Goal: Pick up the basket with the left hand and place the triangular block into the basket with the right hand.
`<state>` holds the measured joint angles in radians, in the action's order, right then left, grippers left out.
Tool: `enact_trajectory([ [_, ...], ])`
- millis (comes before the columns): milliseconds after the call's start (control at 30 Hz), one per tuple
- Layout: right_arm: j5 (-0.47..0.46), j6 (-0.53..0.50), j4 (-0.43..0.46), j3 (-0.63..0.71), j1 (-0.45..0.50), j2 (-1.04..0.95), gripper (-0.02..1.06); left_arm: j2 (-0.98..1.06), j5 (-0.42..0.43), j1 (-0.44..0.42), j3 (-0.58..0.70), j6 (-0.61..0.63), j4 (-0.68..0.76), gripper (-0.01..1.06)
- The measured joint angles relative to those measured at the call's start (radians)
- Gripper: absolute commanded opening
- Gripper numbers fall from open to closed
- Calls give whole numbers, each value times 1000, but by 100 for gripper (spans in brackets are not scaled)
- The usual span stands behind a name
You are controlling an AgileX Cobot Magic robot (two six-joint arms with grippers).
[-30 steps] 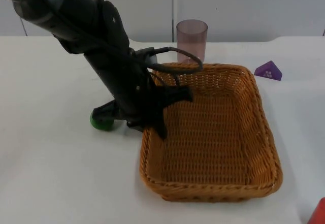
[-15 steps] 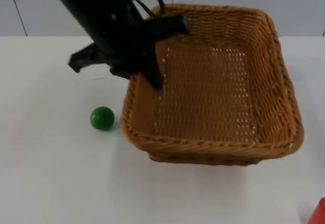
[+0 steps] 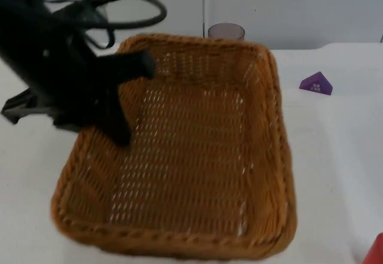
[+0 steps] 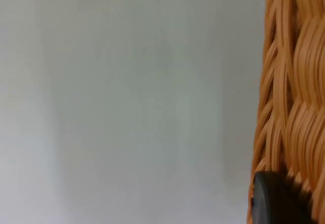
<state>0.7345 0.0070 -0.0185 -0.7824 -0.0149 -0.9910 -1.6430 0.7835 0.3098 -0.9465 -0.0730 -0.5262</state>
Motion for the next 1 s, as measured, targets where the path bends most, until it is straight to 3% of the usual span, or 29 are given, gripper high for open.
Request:
enact_trajectory([
  [133, -10, 2, 4, 0, 0, 0, 105, 30, -26, -55, 110, -94, -54, 0],
  [400, -14, 2, 4, 0, 0, 0, 105, 36, -66, -123, 163, -226, -126, 0],
  [800, -26, -48, 4, 0, 0, -11, 105, 36, -91, -123, 163, -264, -135, 0],
  [1000, -26, -114, 47, -30, 0, -131, 102, 36, -91, -123, 163, -266, -140, 0],
])
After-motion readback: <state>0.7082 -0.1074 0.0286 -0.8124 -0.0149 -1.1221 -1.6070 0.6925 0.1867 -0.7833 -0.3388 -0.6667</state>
